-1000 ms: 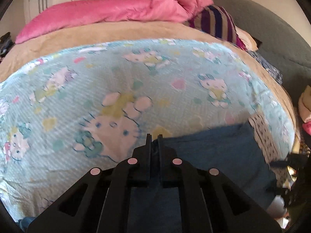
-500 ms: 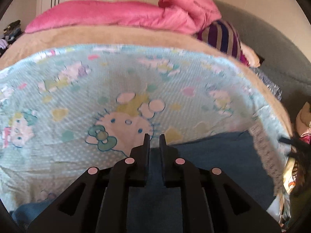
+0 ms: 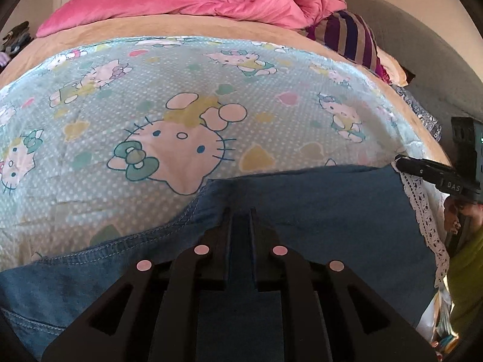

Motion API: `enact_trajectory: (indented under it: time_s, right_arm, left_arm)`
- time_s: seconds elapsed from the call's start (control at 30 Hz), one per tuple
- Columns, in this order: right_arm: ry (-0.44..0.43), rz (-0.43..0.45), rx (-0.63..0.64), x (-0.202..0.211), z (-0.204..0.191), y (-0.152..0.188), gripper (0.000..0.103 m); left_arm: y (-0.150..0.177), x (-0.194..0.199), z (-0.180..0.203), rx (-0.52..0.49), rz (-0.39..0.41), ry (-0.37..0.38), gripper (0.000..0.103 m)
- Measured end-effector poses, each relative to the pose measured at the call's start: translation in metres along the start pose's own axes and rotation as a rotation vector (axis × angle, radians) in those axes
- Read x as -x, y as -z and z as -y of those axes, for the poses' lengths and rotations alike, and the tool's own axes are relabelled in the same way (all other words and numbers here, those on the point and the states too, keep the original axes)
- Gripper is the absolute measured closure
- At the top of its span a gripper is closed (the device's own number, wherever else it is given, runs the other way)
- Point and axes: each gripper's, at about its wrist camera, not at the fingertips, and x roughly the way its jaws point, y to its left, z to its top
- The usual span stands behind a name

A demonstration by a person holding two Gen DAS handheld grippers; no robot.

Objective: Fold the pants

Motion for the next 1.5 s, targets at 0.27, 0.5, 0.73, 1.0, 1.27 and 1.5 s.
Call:
enact_trajectory:
  time_s: [0.27, 0.5, 0.73, 1.0, 1.27, 1.5]
  right_arm:
    - [0.094, -0.008, 0.006, -0.008, -0.002, 0.004, 0.083]
    - [0.138, 0.102, 0.076, 0.056, -0.037, 0.022, 0.059]
    - [0.118, -0.001, 0.226, 0.052, -0.099, 0.063, 0.056]
    - [-0.041, -0.051, 0.589, 0.052, -0.193, 0.11, 0.061]
    - [0.0, -0.174, 0.726, 0.009, -0.216, 0.121, 0.1]
    - [-0.108, -0.244, 0.729, 0.004, -0.224, 0.138, 0.101]
  left_arm:
    - [0.003, -0.001, -0.008, 0.035, 0.02, 0.036, 0.093]
    - [0.021, 0.066, -0.02, 0.073, 0.133, -0.059, 0.05]
    - [0.074, 0.117, -0.033, 0.167, 0.086, -0.127, 0.049]
    - [0.1, 0.124, -0.025, 0.119, 0.04, -0.188, 0.049]
    - [0.096, 0.129, -0.084, 0.233, 0.021, -0.327, 0.049]
    - [0.094, 0.125, -0.102, 0.247, 0.032, -0.319, 0.049]
